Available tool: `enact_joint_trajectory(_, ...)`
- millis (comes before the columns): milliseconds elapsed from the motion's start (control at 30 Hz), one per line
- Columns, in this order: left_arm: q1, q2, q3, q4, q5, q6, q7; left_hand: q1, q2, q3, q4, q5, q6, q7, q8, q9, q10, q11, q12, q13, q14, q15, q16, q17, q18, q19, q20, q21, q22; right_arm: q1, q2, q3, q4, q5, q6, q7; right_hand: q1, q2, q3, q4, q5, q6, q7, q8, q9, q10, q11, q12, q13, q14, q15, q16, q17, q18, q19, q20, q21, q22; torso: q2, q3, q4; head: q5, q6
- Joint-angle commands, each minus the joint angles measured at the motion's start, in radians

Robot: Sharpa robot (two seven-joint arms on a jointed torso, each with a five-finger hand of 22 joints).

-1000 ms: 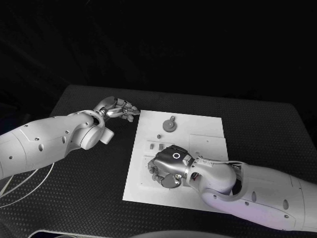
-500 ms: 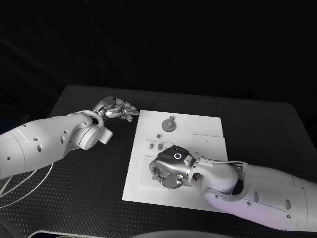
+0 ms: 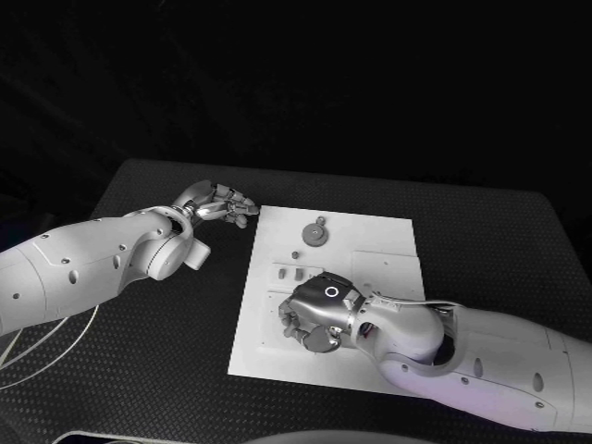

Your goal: Assemble the parts on the task board

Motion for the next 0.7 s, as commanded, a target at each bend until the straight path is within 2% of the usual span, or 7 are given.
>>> enact_joint_trajectory(33, 0.001, 0.001, 0.001, 0.004, 0.005, 0.011, 0.006, -0.004, 0.006, -0.008, 0.000, -0.004, -0.002, -0.002, 0.004, -0.001, -0.009, -0.001, 0.003, -0.002, 0.008, 0.001, -0.006, 0.002, 0.020, 0.004, 0.005, -0.004, -0.001, -0.001, 0.006, 0.000, -0.008, -0.015, 0.042, -0.012, 0.029, 0.019, -0.001, 0.005, 0.003, 0.006, 0.001, 0.004, 0.002, 0.057, -0.026, 0.002, 0.041, -0.011, -0.017, 0.003, 0.001, 0.070, -0.001, -0.008, 0.006, 0.021, 0.000, -0.0009, 0.0003, -0.001, 0.001)
enact_joint_trajectory(400, 0.001, 0.000, 0.001, 0.005, 0.005, 0.009, 0.006, -0.003, 0.006, -0.008, 0.000, -0.004, -0.002, -0.002, 0.005, -0.001, -0.010, 0.000, 0.003, -0.002, 0.008, 0.001, -0.007, 0.003, 0.020, 0.004, 0.005, -0.004, -0.001, -0.001, 0.033, -0.001, -0.023, -0.023, 0.095, -0.012, 0.027, 0.018, -0.002, 0.005, 0.003, 0.005, 0.001, 0.003, 0.003, 0.057, -0.025, 0.000, 0.042, -0.012, -0.016, 0.002, 0.001, 0.070, -0.003, -0.007, 0.006, 0.021, 0.000, -0.0018, 0.0013, -0.005, -0.001)
enact_joint_trajectory(500, 0.001, 0.000, 0.001, 0.005, 0.005, 0.009, 0.006, -0.003, 0.006, -0.008, 0.000, -0.004, -0.002, -0.002, 0.005, -0.001, -0.010, 0.000, 0.003, -0.002, 0.008, 0.001, -0.008, 0.003, 0.020, 0.004, 0.005, -0.004, -0.001, -0.001, 0.042, -0.003, -0.025, -0.009, 0.090, -0.004, 0.024, 0.016, -0.003, 0.006, 0.003, 0.005, 0.001, 0.002, 0.003, 0.056, -0.025, -0.001, 0.044, -0.012, -0.016, 0.001, 0.000, 0.070, -0.005, -0.006, 0.005, 0.021, 0.000, -0.0018, 0.0011, -0.005, -0.002)
enact_joint_trajectory(567, 0.001, 0.000, 0.001, 0.006, 0.005, 0.008, 0.006, -0.003, 0.006, -0.008, 0.000, -0.004, -0.002, -0.002, 0.005, -0.001, -0.010, 0.000, 0.003, -0.002, 0.008, 0.001, -0.008, 0.003, 0.020, 0.004, 0.005, -0.004, -0.001, -0.001, 0.049, -0.008, -0.027, -0.003, 0.068, 0.001, 0.021, 0.014, -0.005, 0.006, 0.003, 0.005, 0.002, 0.001, 0.003, 0.056, -0.024, -0.002, 0.045, -0.012, -0.015, 0.000, 0.000, 0.070, -0.006, -0.005, 0.005, 0.021, 0.000, -0.0019, 0.0006, -0.007, -0.002)
enact_joint_trajectory(700, 0.001, 0.001, 0.001, 0.006, 0.005, 0.009, 0.006, -0.003, 0.006, -0.008, 0.000, -0.004, -0.001, -0.002, 0.005, -0.001, -0.010, 0.000, 0.003, -0.003, 0.008, 0.001, -0.008, 0.004, 0.020, 0.004, 0.005, -0.004, -0.001, -0.001, 0.052, -0.009, -0.026, 0.001, 0.048, -0.001, 0.018, 0.012, -0.006, 0.006, 0.003, 0.004, 0.003, 0.000, 0.004, 0.055, -0.024, -0.004, 0.045, -0.012, -0.015, -0.001, -0.001, 0.070, -0.007, -0.005, 0.004, 0.021, 0.000, -0.0010, 0.0010, -0.007, -0.001)
